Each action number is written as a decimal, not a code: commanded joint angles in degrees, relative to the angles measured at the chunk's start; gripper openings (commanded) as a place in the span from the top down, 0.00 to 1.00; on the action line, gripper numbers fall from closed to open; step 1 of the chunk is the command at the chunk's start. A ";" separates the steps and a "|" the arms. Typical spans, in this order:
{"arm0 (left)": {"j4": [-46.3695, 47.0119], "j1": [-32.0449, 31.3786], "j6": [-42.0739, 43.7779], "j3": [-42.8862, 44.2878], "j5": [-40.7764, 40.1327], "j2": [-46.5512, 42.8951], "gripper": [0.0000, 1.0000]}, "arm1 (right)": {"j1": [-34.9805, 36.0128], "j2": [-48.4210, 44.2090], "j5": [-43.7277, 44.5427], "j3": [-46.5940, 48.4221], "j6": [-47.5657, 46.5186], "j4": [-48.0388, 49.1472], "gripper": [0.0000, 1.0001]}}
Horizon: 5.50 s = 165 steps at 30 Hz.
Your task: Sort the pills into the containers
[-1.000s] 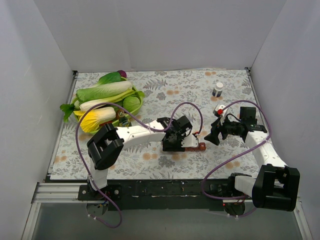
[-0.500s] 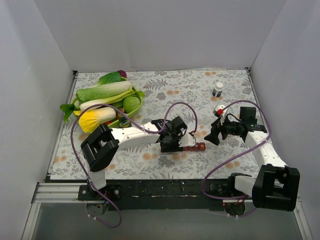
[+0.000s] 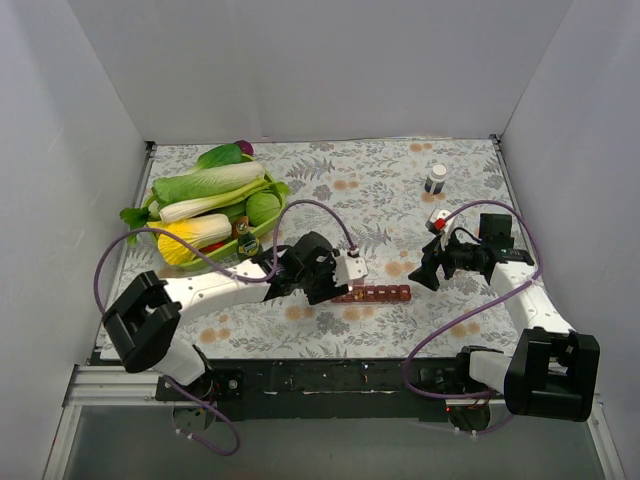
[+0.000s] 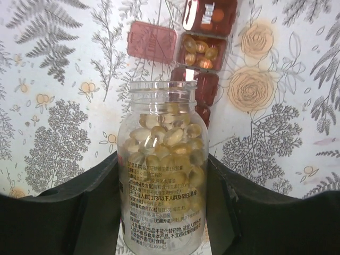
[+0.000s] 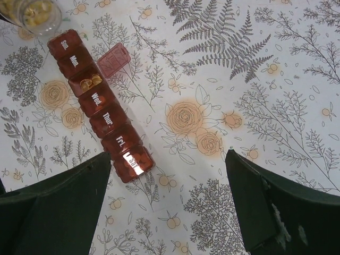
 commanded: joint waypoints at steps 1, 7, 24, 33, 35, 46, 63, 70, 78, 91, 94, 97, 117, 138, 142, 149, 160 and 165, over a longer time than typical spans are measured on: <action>18.61 1.52 -4.30 -9.06 5.85 -10.98 1.00 | -0.29 -0.34 -0.67 1.84 -2.06 -0.55 0.04; 47.50 1.97 -15.44 -27.23 8.41 -27.67 1.00 | -0.21 -3.32 -2.34 0.18 -6.45 -0.73 0.04; 67.11 1.88 -32.25 -47.66 17.02 -54.25 1.00 | -3.45 9.13 25.42 17.48 -22.31 -22.62 0.02; 57.24 1.79 -33.03 -48.98 18.08 -61.55 1.00 | -3.55 26.46 37.30 24.69 -7.96 -16.73 0.07; 57.52 1.79 -33.13 -49.42 17.91 -61.91 1.00 | -3.46 28.83 37.30 25.57 -6.47 -16.81 0.10; 55.67 1.79 -32.87 -47.58 18.43 -59.80 1.00 | -3.02 31.30 34.66 23.29 -5.41 -17.79 0.25; 51.02 1.70 -37.96 -46.61 18.34 -59.37 1.00 | -1.09 27.62 32.83 19.68 -7.07 -14.61 0.83; 51.18 1.62 -39.72 -45.73 21.42 -53.91 1.00 | 6.10 18.56 18.16 19.77 -17.61 -30.41 0.87; 54.87 1.44 -39.81 -45.21 23.70 -45.40 1.00 | 25.79 9.43 -4.08 22.67 -26.32 -38.79 0.86; 59.88 0.39 -41.04 -42.31 27.22 -34.58 1.00 | 42.59 12.04 -16.40 30.40 -21.76 -30.97 0.84; 62.35 0.03 -41.92 -41.78 27.84 -32.47 1.00 | 43.47 13.19 -15.88 31.28 -19.92 -29.21 0.84; 63.05 -0.40 -42.01 -40.90 27.66 -31.06 1.00 | 44.70 13.90 -15.79 31.90 -19.30 -28.85 0.83; 67.27 -0.67 -43.76 -42.65 24.41 -34.13 1.00 | 48.04 11.35 -10.43 25.22 -14.38 -23.50 0.83; 55.68 -0.76 -42.01 -33.78 11.24 -31.23 1.00 | 49.80 13.28 1.17 23.81 0.54 -16.73 0.81; 56.02 -1.20 -40.17 -33.43 8.77 -30.18 1.00 | 49.80 15.82 2.32 24.60 9.93 -14.98 0.82; 60.41 -1.99 -35.07 -32.90 3.94 -25.88 1.00 | 49.28 17.93 -0.13 20.66 41.20 -5.14 0.85; 64.11 -1.99 -35.77 -36.14 11.92 -22.97 1.00 | 41.90 16.19 -9.71 25.47 40.49 -3.97 0.10; 61.74 -1.99 -37.35 -37.38 16.14 -26.22 1.00 | 41.63 12.06 -8.85 30.39 24.68 -14.32 0.06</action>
